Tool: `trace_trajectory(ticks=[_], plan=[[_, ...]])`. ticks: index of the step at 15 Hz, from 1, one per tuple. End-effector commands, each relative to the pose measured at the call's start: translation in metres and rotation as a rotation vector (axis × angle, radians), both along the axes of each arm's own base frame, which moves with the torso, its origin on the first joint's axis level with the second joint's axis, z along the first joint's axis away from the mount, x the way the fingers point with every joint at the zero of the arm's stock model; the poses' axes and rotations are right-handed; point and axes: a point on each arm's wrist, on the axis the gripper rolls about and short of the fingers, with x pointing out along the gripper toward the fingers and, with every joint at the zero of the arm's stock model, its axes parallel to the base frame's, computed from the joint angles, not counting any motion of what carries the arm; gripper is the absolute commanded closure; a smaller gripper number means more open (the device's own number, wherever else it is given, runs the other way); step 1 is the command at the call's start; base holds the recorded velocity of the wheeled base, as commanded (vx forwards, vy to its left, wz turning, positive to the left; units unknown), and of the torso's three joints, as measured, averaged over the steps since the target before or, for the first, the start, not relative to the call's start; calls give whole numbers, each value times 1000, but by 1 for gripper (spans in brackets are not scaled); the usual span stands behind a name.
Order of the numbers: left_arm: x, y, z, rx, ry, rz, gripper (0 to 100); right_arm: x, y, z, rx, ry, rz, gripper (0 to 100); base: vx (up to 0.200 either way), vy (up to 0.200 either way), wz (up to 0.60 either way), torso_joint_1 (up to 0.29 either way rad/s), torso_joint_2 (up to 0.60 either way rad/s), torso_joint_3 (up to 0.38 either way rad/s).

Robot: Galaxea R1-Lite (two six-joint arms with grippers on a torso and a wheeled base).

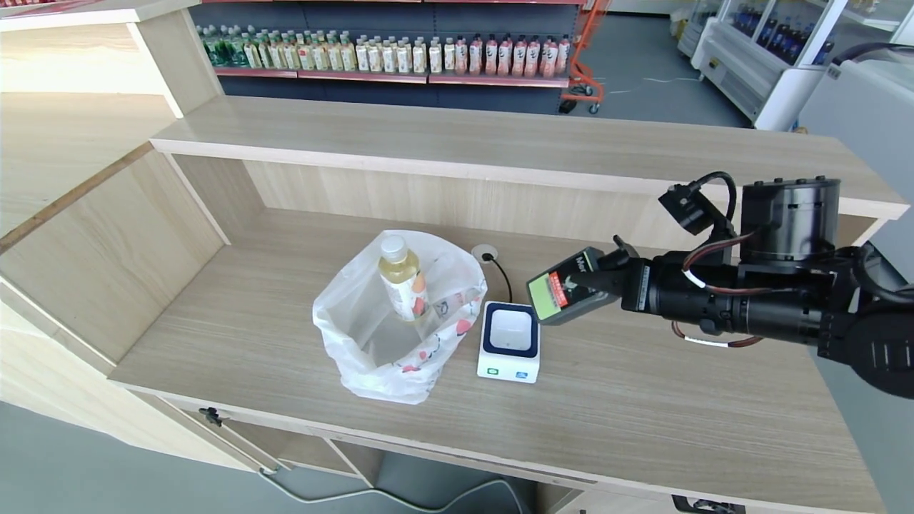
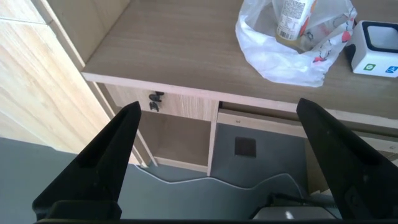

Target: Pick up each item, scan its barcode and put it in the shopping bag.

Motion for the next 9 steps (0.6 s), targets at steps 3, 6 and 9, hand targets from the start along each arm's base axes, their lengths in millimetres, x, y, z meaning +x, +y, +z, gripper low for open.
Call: trace_trajectory(ticks=[3,6,9], plan=[[0,0,0,-1,-1,1,0,19,17,-29,-31,38,-4,100,0,0,0,0,0,0],[0,0,0,-1,1,1,0,27,23,-44,-59,70,-30,100,0,0,0,0,0,0],[0,0,0,-1,-1,1,0,35,26,-57,-70,93,-41,100,0,0,0,0,0,0]])
